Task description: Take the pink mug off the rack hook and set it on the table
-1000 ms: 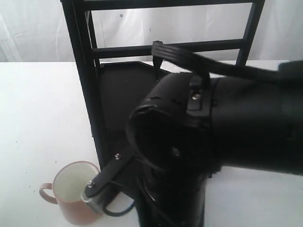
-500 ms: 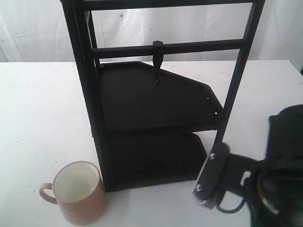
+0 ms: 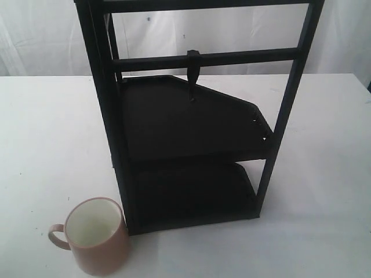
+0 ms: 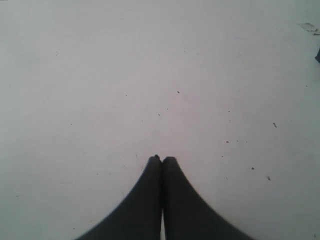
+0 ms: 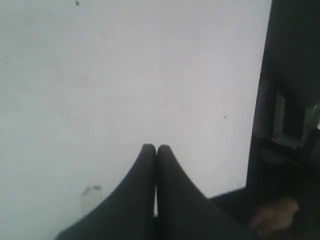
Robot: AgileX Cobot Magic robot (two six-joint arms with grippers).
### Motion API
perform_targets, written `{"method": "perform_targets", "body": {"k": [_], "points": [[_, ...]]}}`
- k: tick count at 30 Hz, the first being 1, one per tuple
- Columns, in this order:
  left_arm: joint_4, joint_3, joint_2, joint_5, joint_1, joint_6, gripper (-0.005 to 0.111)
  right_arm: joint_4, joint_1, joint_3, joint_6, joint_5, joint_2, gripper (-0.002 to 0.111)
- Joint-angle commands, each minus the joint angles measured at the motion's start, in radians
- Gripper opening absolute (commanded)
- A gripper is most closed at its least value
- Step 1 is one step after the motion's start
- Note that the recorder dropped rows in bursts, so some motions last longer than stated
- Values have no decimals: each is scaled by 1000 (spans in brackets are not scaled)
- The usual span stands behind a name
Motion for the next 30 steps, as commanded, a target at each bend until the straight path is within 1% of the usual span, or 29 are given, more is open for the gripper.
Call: {"method": "perform_targets", "body": {"k": [1, 2, 4, 8, 12, 19, 21, 25, 27, 30], "points": [[-3, 3, -4, 0, -5, 4, 0, -94, -11, 2, 83, -188, -192, 0], [-3, 3, -4, 0, -5, 4, 0, -115, -11, 2, 83, -209, -233, 0], [-3, 3, -4, 0, -5, 4, 0, -194, -11, 2, 83, -241, -399, 0], [-3, 3, -4, 0, -5, 4, 0, -191, -11, 2, 83, -232, -638, 0], [-3, 3, -4, 0, -5, 4, 0, -191, -11, 2, 83, -232, -798, 0], [-3, 3, -4, 0, -5, 4, 0, -191, -11, 2, 83, -235, -912, 0], [-3, 3, -4, 0, -5, 4, 0, -188, -27, 4, 83, -240, -964, 0], [-3, 3, -4, 0, -5, 4, 0, -188, -130, 4, 83, -237, -1068, 0], [-3, 3, -4, 0, -5, 4, 0, -188, -148, 4, 83, -231, -1104, 0], [-3, 3, -4, 0, -5, 4, 0, -190, -150, 2, 83, -228, -1104, 0]]}}
